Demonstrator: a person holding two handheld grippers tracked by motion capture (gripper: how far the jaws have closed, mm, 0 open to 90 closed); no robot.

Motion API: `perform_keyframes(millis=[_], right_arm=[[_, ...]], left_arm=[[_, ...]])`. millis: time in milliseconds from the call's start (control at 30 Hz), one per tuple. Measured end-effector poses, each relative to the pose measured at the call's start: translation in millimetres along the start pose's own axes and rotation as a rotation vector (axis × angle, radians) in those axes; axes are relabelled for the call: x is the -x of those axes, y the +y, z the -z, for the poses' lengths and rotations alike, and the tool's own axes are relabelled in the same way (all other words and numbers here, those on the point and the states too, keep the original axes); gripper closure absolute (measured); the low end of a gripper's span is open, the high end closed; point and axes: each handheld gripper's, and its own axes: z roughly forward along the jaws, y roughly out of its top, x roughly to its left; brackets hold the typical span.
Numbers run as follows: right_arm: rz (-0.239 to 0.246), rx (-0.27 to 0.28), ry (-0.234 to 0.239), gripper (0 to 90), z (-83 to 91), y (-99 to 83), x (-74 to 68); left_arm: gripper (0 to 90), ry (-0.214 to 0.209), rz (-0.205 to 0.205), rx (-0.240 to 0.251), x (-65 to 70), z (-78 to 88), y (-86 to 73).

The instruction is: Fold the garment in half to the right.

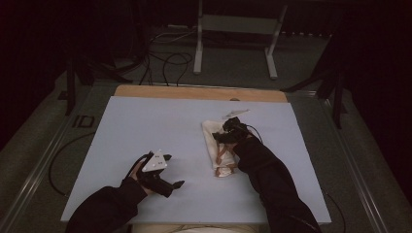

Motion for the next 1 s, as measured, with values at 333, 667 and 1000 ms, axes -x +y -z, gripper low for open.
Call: perform_keyframes(millis=[333,667,1000], right_arm=[[0.036,-0.048,-0.012,86.8,-6.0,-5.6,1.8],[0.027,0.024,-0.046,87.3,19.8,-2.5,10.3],[0.008,0.042,-0.089,86.8,35.7,-9.3,25.0]], left_arm=[[1.0,0.015,0.033,0.019,2.7,7.0,-15.4],[1.1,0.029,0.051,0.036,-1.5,5.9,-16.6],[1.1,0.062,0.057,0.067,-6.2,8.9,-18.0]])
